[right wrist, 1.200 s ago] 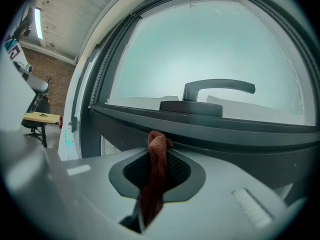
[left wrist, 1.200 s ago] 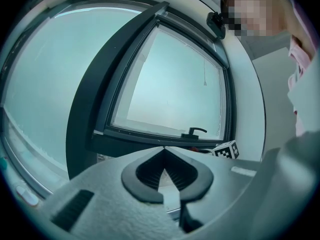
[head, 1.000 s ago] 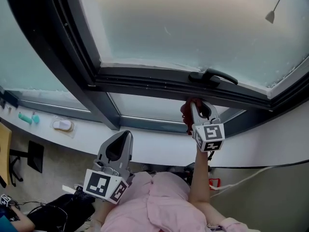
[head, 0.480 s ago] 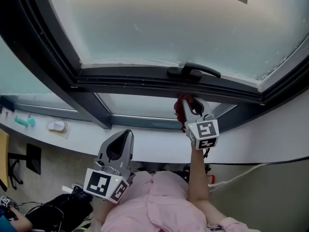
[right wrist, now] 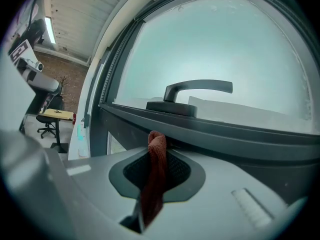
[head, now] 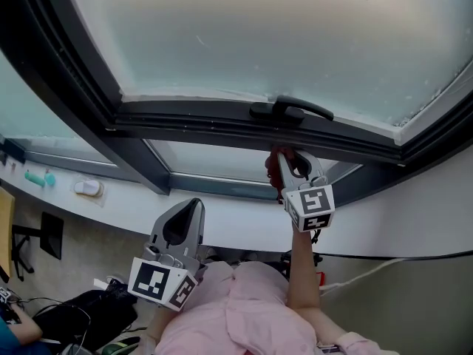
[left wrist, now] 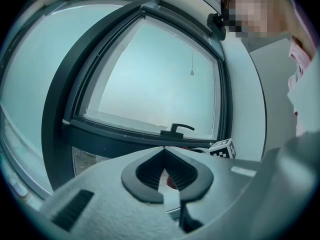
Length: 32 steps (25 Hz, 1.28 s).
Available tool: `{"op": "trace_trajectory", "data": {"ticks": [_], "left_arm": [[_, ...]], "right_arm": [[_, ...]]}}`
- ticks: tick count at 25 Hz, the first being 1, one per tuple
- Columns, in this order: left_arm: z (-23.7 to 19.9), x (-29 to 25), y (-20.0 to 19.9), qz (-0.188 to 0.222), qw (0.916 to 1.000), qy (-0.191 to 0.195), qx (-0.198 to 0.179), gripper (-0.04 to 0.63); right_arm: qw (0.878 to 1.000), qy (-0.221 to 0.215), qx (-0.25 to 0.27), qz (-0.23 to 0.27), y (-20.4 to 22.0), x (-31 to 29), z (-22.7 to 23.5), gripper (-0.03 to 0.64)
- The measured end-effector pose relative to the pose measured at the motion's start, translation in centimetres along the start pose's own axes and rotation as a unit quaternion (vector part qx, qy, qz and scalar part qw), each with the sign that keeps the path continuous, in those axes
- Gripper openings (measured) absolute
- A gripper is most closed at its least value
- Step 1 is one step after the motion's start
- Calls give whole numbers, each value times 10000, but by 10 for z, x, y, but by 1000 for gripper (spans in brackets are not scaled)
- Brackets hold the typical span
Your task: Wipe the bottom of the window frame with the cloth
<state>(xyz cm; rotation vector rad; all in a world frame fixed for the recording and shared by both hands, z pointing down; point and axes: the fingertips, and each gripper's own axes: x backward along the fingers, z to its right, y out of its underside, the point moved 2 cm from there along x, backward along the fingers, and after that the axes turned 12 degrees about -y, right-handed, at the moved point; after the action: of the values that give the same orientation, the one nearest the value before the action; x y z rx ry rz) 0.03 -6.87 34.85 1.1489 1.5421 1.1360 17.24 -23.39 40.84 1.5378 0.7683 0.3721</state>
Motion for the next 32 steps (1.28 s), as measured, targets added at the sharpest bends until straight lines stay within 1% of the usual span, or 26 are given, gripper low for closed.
{"op": "trace_trajectory", "data": {"ticks": [4,12,19,27,32], "left_arm": [[4,-2,0,26,10000,-67,-12,-2],[21,-7,2,48,10000,-54,-25,-2],[39,-14,7,50,10000,-34,-31,-2],[54,-17,12,53,9999,-152,-12,-2],[63,-19,15,69,9998,-211,-24,-3]], "right_arm": [[10000,-31,-39,67,1,5,6,43],[9998,-121,36,157,2,15,13,43],[9991,-375,109,150,5,17,16,43],[9984,-492,155,236,6,24,23,43],[9987,-413,146,269,11,37,36,43]]}}
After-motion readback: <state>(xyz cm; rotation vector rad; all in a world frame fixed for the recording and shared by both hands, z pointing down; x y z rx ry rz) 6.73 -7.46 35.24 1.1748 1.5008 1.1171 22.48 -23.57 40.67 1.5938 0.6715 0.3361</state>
